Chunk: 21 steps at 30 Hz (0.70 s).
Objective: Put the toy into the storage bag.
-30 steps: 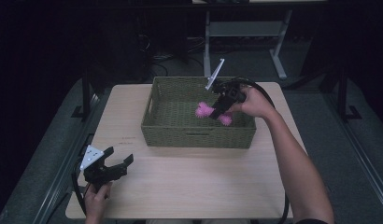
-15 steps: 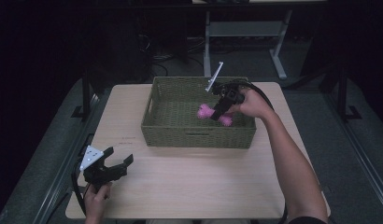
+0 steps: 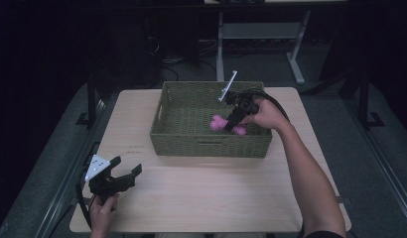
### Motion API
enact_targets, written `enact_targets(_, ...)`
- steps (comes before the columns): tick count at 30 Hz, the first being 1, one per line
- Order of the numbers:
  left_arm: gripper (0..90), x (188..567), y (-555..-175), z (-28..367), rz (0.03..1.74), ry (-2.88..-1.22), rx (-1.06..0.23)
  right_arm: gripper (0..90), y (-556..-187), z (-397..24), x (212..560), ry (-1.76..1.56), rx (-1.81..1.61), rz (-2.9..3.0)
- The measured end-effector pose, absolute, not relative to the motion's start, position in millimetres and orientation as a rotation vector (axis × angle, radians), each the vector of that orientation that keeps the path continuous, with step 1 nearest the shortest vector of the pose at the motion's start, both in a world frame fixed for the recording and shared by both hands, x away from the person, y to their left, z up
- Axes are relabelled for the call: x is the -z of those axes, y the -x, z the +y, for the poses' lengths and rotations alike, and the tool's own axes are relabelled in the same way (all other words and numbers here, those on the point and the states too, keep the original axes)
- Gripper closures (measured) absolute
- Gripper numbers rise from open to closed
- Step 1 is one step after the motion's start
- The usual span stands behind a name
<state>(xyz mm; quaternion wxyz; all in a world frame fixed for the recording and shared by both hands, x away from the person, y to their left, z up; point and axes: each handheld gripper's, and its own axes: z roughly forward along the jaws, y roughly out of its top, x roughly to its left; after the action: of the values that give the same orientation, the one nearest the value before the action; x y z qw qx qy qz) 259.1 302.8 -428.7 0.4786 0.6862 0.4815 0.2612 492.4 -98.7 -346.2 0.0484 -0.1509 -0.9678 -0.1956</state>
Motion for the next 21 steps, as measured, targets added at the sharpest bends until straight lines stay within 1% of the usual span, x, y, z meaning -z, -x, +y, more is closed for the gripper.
enact_targets(8, 13.0, 428.6, -258.9, 303.0, 1.175, -1.674, -0.637, 57.8, -493.2, -95.4, 353.2, 0.453, 0.547, -2.963)
enact_targets(21, 13.0, 428.8, -259.0, 303.4, 1.174, -1.673, -0.636, 57.8, -500.3, -95.0, 377.3, 0.485, 0.537, -2.923)
